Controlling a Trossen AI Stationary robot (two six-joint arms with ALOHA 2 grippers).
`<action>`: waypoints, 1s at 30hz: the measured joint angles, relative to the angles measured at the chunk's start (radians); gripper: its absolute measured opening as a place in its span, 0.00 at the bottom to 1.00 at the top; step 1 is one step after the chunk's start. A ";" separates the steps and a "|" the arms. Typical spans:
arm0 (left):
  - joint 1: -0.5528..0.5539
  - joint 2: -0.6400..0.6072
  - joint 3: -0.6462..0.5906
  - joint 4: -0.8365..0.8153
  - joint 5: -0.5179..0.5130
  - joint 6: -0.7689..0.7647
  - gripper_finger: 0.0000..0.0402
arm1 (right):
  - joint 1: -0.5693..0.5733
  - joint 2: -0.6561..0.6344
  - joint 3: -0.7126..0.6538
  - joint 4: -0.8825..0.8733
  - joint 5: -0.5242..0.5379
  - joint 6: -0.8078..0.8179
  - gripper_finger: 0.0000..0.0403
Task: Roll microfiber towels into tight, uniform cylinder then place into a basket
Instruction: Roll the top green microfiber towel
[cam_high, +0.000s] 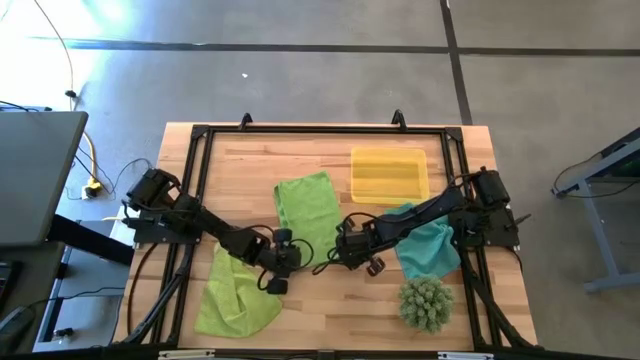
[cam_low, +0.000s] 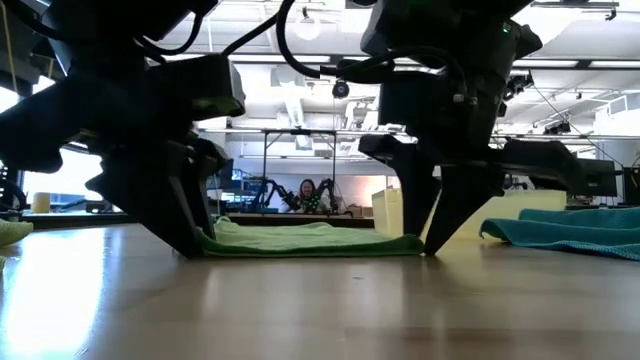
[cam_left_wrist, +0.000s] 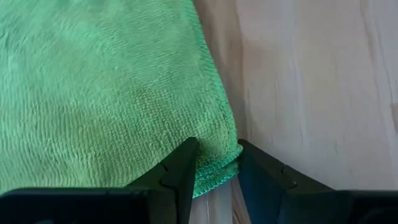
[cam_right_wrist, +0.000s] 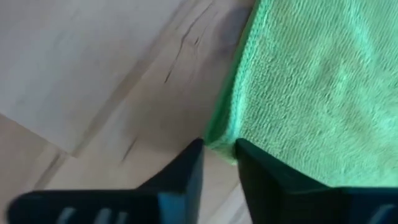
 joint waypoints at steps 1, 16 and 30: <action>0.000 0.000 0.000 0.003 -0.001 -0.022 0.24 | 0.000 0.000 0.000 -0.002 -0.008 0.018 0.15; 0.000 -0.097 -0.002 -0.015 0.014 -0.216 0.05 | -0.077 -0.076 -0.005 0.031 -0.291 0.133 0.01; -0.014 -0.111 -0.001 -0.095 -0.037 -0.091 0.09 | -0.125 -0.079 -0.005 0.024 -0.309 0.262 0.00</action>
